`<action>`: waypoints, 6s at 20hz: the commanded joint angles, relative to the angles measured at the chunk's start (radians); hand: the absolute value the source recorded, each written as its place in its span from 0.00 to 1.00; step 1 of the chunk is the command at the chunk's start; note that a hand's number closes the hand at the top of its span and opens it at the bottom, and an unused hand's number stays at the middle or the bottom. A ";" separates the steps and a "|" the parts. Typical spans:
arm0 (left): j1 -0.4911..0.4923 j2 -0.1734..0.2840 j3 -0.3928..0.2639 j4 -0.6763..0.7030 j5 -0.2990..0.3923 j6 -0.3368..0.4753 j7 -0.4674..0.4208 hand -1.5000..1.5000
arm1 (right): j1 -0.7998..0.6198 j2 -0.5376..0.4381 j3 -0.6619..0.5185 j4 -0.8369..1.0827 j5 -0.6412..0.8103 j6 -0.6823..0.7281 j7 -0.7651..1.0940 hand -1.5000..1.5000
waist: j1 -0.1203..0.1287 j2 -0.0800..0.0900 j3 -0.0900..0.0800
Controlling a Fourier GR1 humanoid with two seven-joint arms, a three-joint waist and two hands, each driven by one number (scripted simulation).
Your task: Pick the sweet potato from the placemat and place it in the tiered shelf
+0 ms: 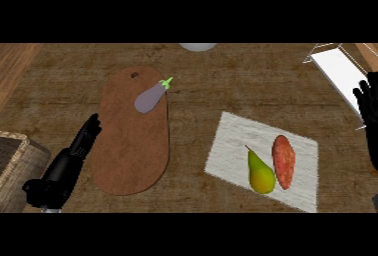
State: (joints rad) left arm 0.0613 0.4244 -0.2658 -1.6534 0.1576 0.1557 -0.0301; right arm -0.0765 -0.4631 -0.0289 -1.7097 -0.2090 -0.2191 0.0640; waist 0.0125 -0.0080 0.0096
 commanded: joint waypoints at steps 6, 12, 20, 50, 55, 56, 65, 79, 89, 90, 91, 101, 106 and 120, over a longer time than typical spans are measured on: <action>-0.020 0.089 0.233 0.135 0.091 -0.002 0.098 0.50 | -0.216 0.210 0.174 0.136 0.264 -0.262 0.059 1.00 | 0.026 0.016 -0.011; 0.006 0.046 0.208 0.168 0.123 -0.022 0.098 0.50 | -0.034 0.275 0.233 0.228 0.690 -0.670 0.234 0.00 | 0.007 0.013 -0.015; -0.019 0.040 0.217 0.203 0.113 -0.022 0.122 0.50 | -0.064 0.348 0.304 0.241 1.195 -0.539 0.703 0.00 | -0.029 0.000 -0.018; -0.059 0.042 0.270 0.279 0.118 -0.091 0.091 0.50 | -0.196 0.377 0.220 0.097 1.243 0.747 1.189 0.00 | -0.020 0.008 -0.011; -0.016 0.021 0.253 0.204 0.080 -0.060 0.100 0.50 | -0.110 0.388 0.212 0.064 1.295 0.739 1.161 0.00 | -0.015 0.005 -0.010; -0.043 0.019 0.270 0.240 0.096 -0.078 0.095 0.50 | -0.170 0.381 0.162 0.132 1.285 0.734 1.132 0.00 | -0.012 0.008 -0.010; -0.080 -0.013 0.291 0.274 0.052 -0.098 0.103 0.50 | -0.143 0.410 0.130 0.229 1.377 0.619 1.012 0.00 | -0.010 0.009 -0.009; -0.027 -0.047 0.364 0.227 0.011 -0.155 0.128 0.50 | -0.081 0.366 0.065 0.255 1.373 0.626 0.860 1.00 | -0.011 0.008 -0.010; -0.033 -0.050 0.408 0.315 -0.009 -0.220 0.063 0.50 | -0.074 0.384 0.166 0.148 1.494 0.565 0.883 1.00 | -0.012 0.007 -0.010; -0.055 -0.082 0.380 0.237 -0.021 -0.172 0.128 0.50 | -0.224 0.383 0.080 0.317 1.480 0.537 0.887 1.00 | -0.005 0.009 -0.009; -0.071 -0.042 0.400 0.249 0.002 -0.202 0.131 0.50 | -0.323 0.388 0.021 0.375 1.483 0.493 0.918 1.00 | 0.007 0.012 -0.009; -0.132 -0.085 0.356 0.321 -0.046 -0.184 0.096 0.50 | -0.816 0.284 -0.229 0.750 1.518 0.252 0.999 1.00 | 0.035 0.026 -0.009; -0.051 -0.113 0.343 0.237 -0.054 -0.163 0.108 0.50 | -0.899 0.286 -0.243 0.705 1.536 0.241 1.059 1.00 | 0.009 0.008 -0.010; -0.071 -0.075 0.399 0.257 -0.033 -0.201 0.127 0.50 | -1.116 0.257 -0.297 0.541 1.617 0.226 1.124 1.00 | -0.004 0.009 -0.010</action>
State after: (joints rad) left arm 0.0133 0.3332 0.1150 -1.4085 0.1147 -0.0261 0.0850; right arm -1.1272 -0.1675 -0.3066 -1.1881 1.3922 0.0043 1.0937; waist 0.0067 -0.0029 -0.0009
